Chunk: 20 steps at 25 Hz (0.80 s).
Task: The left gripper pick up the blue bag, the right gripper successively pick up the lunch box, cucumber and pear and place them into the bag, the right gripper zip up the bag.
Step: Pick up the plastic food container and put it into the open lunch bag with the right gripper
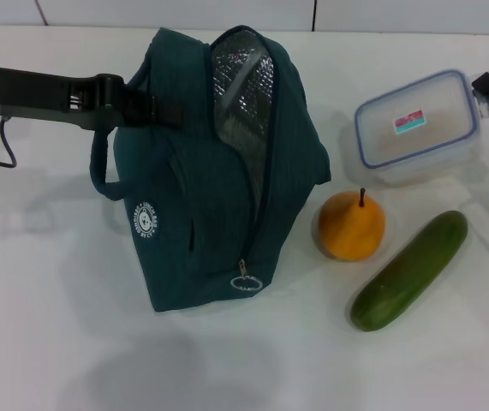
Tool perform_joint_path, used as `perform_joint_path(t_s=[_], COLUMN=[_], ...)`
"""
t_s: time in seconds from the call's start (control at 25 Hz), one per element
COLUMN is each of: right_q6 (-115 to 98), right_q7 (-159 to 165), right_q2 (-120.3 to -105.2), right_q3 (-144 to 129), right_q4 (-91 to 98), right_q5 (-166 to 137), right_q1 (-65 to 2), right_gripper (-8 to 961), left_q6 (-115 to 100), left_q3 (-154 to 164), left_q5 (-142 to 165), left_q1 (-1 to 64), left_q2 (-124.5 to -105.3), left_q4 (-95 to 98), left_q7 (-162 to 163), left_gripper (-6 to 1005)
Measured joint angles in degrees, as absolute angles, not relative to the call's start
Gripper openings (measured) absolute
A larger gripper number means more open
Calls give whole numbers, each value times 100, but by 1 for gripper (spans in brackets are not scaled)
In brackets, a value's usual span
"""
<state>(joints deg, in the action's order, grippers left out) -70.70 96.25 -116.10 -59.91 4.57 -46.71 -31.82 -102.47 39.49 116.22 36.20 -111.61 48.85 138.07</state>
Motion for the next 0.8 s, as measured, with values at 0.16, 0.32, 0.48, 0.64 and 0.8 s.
perform_joint_path(t_s=[0.16, 0.32, 0.48, 0.64, 0.8], right_q6=[-7221, -7435, -7804, -8024, -8096], right_q7=[9621, 9615, 9615, 9617, 9661], right_q2=[-11603, -11601, -11584, -11563, -11562], right_q3=[-5968, -5860, -5810, -5805, -5802], right_q4=[464, 513, 526, 605, 668], right_q5=[-4660, -4570, -4267, -4138, -4129], right_q1=[-3162, -3120, -3075, -3062, -3053], right_gripper=[97, 97, 97, 96, 96], left_q6=[-10248, -10248, -10248, -10248, -10248], left_q3=[3947, 3952, 3956, 3954, 3960], left_q5=[11624, 11624, 11615, 11610, 11609], left_q1=[3621, 3621, 3621, 3622, 3621], left_q2=[-11162, -11162, -11157, -11142, -11154], left_q4=[4879, 4878, 4878, 4878, 4878], left_q7=[13801, 13800, 13799, 13801, 13802], left_gripper=[39, 39, 39, 39, 39])
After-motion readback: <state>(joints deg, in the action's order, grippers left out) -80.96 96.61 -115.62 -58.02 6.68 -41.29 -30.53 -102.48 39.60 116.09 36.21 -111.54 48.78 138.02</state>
